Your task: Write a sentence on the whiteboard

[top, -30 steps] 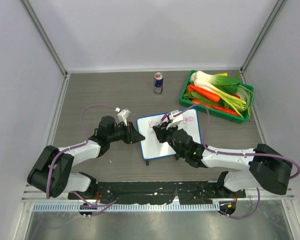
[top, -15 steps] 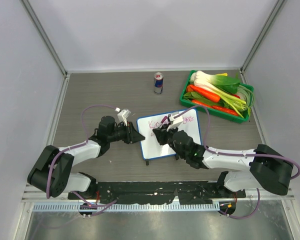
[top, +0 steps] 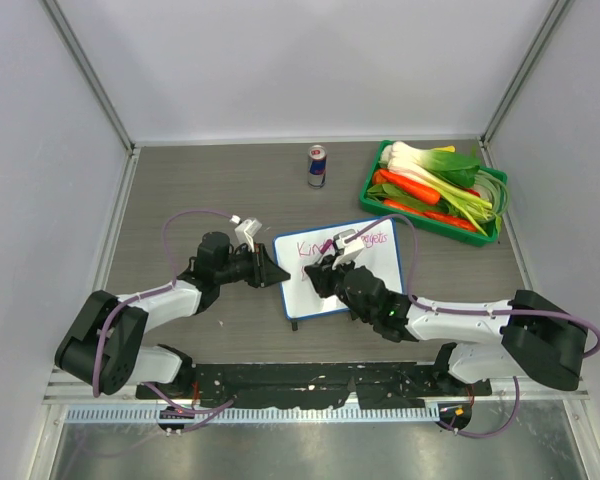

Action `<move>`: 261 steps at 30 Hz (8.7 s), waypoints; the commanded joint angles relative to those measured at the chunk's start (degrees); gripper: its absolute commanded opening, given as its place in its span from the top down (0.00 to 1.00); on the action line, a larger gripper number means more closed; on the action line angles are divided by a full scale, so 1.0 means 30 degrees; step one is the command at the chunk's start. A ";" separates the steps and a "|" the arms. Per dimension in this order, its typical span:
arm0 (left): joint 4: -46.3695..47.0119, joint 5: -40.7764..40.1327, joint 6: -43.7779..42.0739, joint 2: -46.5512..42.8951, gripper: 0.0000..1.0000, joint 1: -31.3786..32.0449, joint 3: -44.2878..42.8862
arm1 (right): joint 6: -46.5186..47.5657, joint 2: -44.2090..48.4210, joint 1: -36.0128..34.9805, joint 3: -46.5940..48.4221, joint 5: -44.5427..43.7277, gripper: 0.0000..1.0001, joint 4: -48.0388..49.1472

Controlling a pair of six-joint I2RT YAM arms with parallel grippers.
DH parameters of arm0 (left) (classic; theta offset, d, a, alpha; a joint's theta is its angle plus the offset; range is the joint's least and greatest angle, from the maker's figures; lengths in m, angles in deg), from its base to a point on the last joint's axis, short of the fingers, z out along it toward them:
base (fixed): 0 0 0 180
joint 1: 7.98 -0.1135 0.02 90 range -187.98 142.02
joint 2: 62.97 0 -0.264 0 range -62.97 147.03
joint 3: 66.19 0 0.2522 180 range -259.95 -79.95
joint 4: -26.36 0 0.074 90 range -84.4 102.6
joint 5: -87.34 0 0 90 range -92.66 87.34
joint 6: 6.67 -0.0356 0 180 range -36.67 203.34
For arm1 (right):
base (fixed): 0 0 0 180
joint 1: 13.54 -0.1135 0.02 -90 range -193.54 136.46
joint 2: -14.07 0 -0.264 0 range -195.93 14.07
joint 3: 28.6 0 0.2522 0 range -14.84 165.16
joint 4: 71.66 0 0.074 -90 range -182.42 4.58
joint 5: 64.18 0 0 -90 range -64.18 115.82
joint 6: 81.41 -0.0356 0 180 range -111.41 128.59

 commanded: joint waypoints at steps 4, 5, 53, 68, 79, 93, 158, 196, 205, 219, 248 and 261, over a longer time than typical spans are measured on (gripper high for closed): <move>-0.1635 -0.1523 -0.1360 0.0696 1.00 0.0180 0.0055 | 0.0210 0.0761 -0.0125 0.0366 -0.0479 0.99 0.0119; -0.1635 -0.1523 -0.1360 0.0725 1.00 0.0151 0.0027 | 0.0268 0.0936 -0.0125 0.0396 -0.0479 0.99 0.0090; -0.1606 -0.1435 -0.1331 0.0783 1.00 0.0180 0.0027 | -0.0463 -0.0351 -0.0125 0.1509 -0.1181 0.99 -0.0702; -0.1577 -0.1406 -0.1331 0.0783 1.00 0.0122 0.0026 | -0.0346 0.0262 -0.0125 0.1129 -0.2148 0.99 -0.1668; -0.1577 -0.1406 -0.1331 0.0784 1.00 0.0180 0.0026 | -0.0317 0.0849 -0.0125 0.0718 -0.2383 0.99 -0.2078; -0.1606 -0.1406 -0.1331 0.0842 1.00 0.0122 0.0026 | -0.0317 0.1463 -0.0125 0.0630 -0.2207 0.99 -0.2167; -0.1577 -0.1319 -0.1331 0.0872 1.00 0.0122 -0.0003 | -0.1166 0.1346 -0.0096 0.0336 -0.2179 0.99 -0.2050; -0.1577 -0.1318 -0.1331 0.0901 1.00 0.0122 -0.0003 | -0.0787 0.0965 -0.0037 0.1246 -0.4024 0.99 -0.1640; -0.1577 -0.1347 -0.1331 0.0901 1.00 0.0151 -0.0003 | -0.0873 0.2140 -0.0008 0.0747 -0.3936 0.99 -0.1610; -0.1547 -0.1318 -0.1302 0.0901 1.00 0.0151 -0.0003 | -0.1049 0.0792 -0.0037 0.0631 -0.3877 0.99 -0.1229; -0.1547 -0.1289 -0.1302 0.0959 1.00 0.0122 -0.0003 | -0.1782 0.1465 -0.0008 -0.0337 -0.3115 0.99 -0.1845; -0.1518 -0.1260 -0.1302 0.0871 1.00 0.0151 -0.0003 | -0.1050 0.1201 -0.0008 0.0630 -0.4024 0.99 -0.1435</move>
